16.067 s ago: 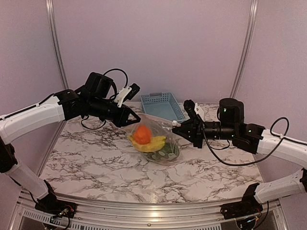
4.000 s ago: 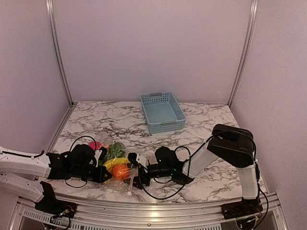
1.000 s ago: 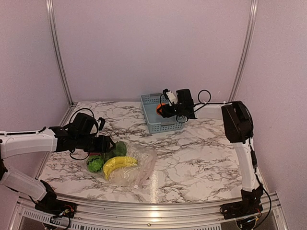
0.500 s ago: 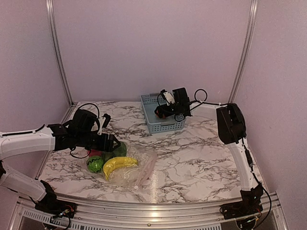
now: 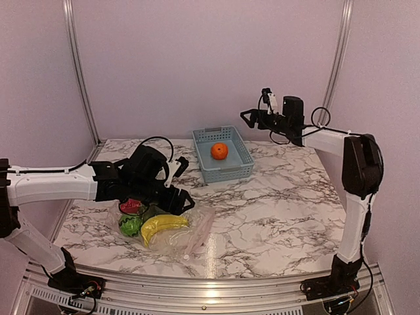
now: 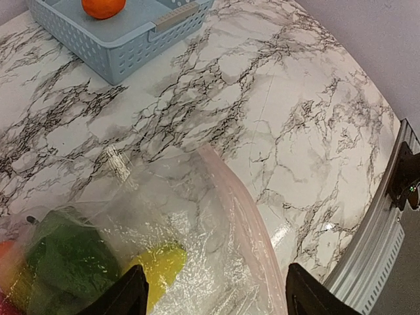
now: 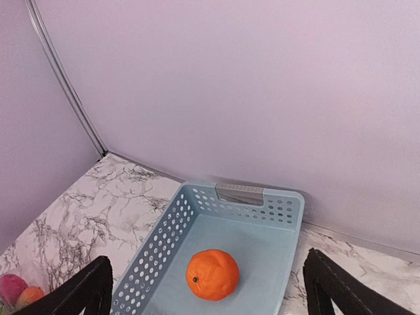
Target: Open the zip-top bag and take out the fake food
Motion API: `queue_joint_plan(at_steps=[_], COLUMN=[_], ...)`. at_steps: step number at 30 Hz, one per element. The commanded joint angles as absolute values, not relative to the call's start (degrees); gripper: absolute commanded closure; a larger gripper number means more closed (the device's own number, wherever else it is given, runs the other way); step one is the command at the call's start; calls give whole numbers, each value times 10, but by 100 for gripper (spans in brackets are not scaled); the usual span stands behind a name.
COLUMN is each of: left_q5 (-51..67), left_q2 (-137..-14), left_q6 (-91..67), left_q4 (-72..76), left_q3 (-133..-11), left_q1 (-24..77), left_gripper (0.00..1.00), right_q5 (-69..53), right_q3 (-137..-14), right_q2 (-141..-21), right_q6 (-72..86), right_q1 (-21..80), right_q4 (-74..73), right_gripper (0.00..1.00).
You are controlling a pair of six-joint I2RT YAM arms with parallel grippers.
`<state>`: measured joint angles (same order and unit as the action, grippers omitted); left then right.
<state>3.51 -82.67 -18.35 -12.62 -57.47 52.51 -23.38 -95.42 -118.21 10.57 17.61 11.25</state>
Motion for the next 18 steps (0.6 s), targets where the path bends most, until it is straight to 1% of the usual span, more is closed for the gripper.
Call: queue_joint_plan(at_steps=[1, 6, 12, 18], left_q5=[3, -50, -103, -170], left_q2=[-871, -938, -1025, -1101], left_q6=[-160, -145, -129, -130], left_q4=[-187, -242, -308, -362], left_q3=[-633, -704, -781, -838], left_q1=[555, 599, 646, 669], left_gripper=[26, 26, 26, 27], right_q5=[-339, -360, -367, -331], right_q3=[-869, -731, -561, -423], right_q2=[-1123, -1012, -866, -747], right_q6=[200, 215, 219, 227], right_q1=[143, 144, 166, 228], right_q4=[166, 155, 140, 146], right_gripper=[6, 12, 15, 16])
